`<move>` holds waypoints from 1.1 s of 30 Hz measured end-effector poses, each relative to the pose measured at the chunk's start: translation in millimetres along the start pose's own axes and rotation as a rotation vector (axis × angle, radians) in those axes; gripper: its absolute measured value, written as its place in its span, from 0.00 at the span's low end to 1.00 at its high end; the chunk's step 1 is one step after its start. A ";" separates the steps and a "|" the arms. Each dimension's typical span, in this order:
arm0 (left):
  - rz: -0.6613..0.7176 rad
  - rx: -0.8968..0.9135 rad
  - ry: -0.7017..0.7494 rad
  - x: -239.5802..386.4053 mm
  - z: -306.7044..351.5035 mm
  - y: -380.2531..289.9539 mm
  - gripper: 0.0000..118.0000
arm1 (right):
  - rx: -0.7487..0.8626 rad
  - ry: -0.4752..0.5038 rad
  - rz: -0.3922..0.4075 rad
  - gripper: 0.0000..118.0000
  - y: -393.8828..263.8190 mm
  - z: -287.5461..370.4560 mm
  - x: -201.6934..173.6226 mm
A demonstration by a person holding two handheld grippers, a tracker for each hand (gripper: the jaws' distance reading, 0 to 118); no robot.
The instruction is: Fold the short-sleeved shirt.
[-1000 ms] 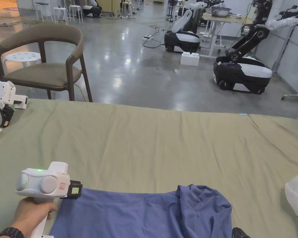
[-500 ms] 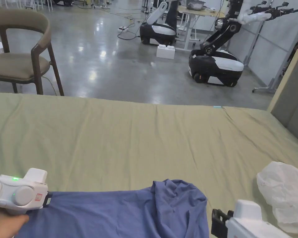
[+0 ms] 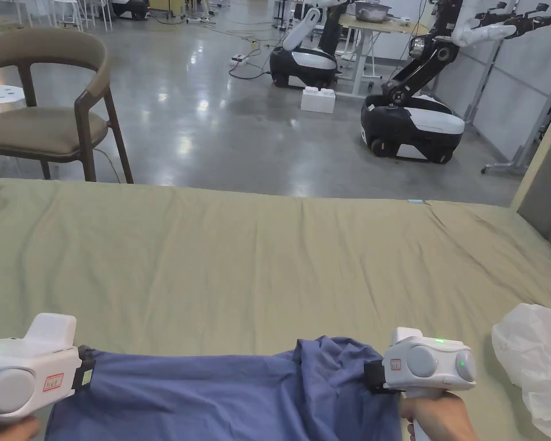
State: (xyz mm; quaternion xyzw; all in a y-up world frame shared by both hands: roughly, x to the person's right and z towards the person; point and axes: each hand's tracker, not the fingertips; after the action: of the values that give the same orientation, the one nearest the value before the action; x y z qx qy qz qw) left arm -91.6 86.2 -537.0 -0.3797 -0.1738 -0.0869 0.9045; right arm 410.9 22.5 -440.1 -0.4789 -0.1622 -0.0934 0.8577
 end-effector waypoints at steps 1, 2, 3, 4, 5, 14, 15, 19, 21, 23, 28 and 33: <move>0.000 0.001 0.004 -0.7 0.9 -0.1 0.00 | 0.007 -0.004 0.011 0.38 -0.6 1.6 -2.7; -0.002 0.003 0.006 -1.6 1.6 0.1 0.00 | 0.012 -0.004 0.032 0.25 -2.0 2.1 -5.0; -0.002 0.001 0.006 -1.8 2.3 0.3 0.00 | 0.027 -0.006 0.061 0.08 -2.8 2.3 -5.7; -0.002 0.004 0.009 -5.1 -1.9 1.1 0.00 | 0.024 0.022 0.076 0.02 -3.9 1.2 -5.1; -0.001 0.006 0.009 -5.7 -0.4 1.6 0.00 | 0.029 0.000 0.079 0.02 -5.4 3.6 -6.8; 0.000 0.085 0.016 -18.3 40.7 20.2 0.00 | 0.246 -0.045 0.021 0.01 -7.3 86.4 19.5; 0.002 0.100 0.020 -19.8 50.1 23.4 0.00 | 0.263 -0.048 0.019 0.01 -6.8 99.3 23.5; 0.008 0.160 0.025 -26.6 91.3 35.7 0.00 | 0.334 -0.045 0.024 0.01 -9.2 159.5 37.2; 0.011 0.198 0.030 -30.0 114.4 40.3 0.00 | 0.380 -0.060 0.043 0.01 -11.2 189.8 42.3; 0.018 0.238 0.035 -35.1 138.1 45.7 0.00 | 0.422 -0.066 0.057 0.01 -12.1 219.2 47.0; 0.033 0.342 0.039 -39.2 204.4 63.8 0.00 | 0.545 -0.066 0.067 0.01 -7.7 295.9 50.1; 0.027 0.425 0.051 -40.0 259.6 92.7 0.00 | 0.662 -0.058 0.092 0.01 7.3 360.5 41.8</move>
State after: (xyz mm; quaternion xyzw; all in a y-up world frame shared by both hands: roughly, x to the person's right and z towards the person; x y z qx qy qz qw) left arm -166.2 337.9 -444.1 -0.1802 -0.1603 -0.0458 0.9694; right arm 384.0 333.2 -254.3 -0.1836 -0.1864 0.0169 0.9650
